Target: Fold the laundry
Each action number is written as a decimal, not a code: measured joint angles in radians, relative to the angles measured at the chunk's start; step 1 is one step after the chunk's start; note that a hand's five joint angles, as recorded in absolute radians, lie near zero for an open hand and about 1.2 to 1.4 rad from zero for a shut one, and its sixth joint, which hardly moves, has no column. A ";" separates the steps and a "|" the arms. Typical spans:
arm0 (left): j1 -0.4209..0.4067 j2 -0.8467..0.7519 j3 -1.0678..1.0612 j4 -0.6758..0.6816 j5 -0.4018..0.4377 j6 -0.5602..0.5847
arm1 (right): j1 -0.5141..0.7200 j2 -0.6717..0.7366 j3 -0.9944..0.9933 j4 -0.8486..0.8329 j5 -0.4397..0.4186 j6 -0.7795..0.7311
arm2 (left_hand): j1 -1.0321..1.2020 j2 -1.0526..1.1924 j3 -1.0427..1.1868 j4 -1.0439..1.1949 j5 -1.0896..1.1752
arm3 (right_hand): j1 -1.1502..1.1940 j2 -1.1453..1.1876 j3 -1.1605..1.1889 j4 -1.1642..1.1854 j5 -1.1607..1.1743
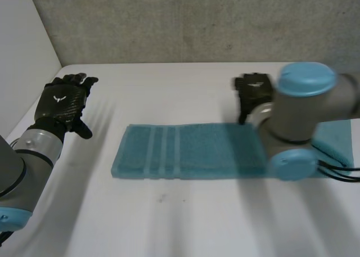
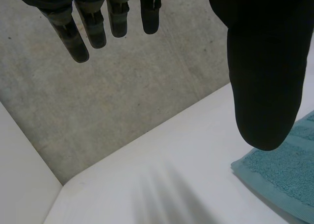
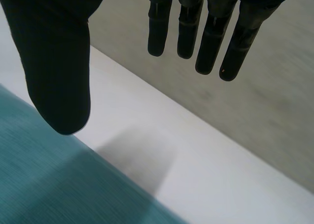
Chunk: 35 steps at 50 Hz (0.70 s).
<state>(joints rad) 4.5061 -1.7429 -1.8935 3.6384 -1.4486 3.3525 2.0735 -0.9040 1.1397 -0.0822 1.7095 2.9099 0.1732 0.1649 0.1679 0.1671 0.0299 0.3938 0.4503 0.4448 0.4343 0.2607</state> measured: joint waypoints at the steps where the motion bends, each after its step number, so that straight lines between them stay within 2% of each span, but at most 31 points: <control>1: 0.000 -0.001 0.000 0.000 0.000 0.000 | -0.046 -0.021 0.034 0.002 0.001 0.015 | 0.000 0.000 0.000 0.000 0.000 | 0.000 0.000 0.000 0.000 0.000; 4: -0.001 -0.003 0.000 0.000 -0.001 0.000 | -0.106 -0.043 0.079 0.004 -0.001 0.044 | 0.000 0.000 0.000 0.000 0.000 | 0.000 0.000 0.000 0.000 0.000; 7: -0.002 -0.005 -0.003 0.000 -0.001 0.001 | -0.240 -0.078 0.183 0.004 -0.029 0.127 | 0.000 0.000 0.000 0.000 0.000 | 0.000 0.000 0.000 0.002 0.001; 15: -0.006 -0.005 -0.012 0.000 0.000 0.001 | -0.400 -0.097 0.302 -0.007 -0.110 0.191 | 0.000 0.000 0.000 0.000 0.000 | 0.043 0.064 0.070 0.082 0.067; 22: -0.008 -0.006 -0.014 0.000 0.002 0.001 | -0.462 -0.089 0.347 -0.040 -0.149 0.190 | 0.000 0.000 0.000 0.000 0.000 | 0.074 0.102 0.109 0.118 0.100; 35: -0.009 -0.014 -0.014 0.000 0.002 0.001 | -0.482 -0.048 0.340 -0.146 -0.156 0.190 | 0.000 0.000 0.000 0.000 0.000 | 0.171 0.206 0.220 0.229 0.207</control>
<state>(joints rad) 4.4975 -1.7570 -1.9072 3.6386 -1.4465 3.3533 1.5912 -0.9524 1.4798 -0.2285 1.5537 3.0999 0.1733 0.1647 0.1679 0.1671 0.0300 0.5644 0.6565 0.6651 0.6633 0.4676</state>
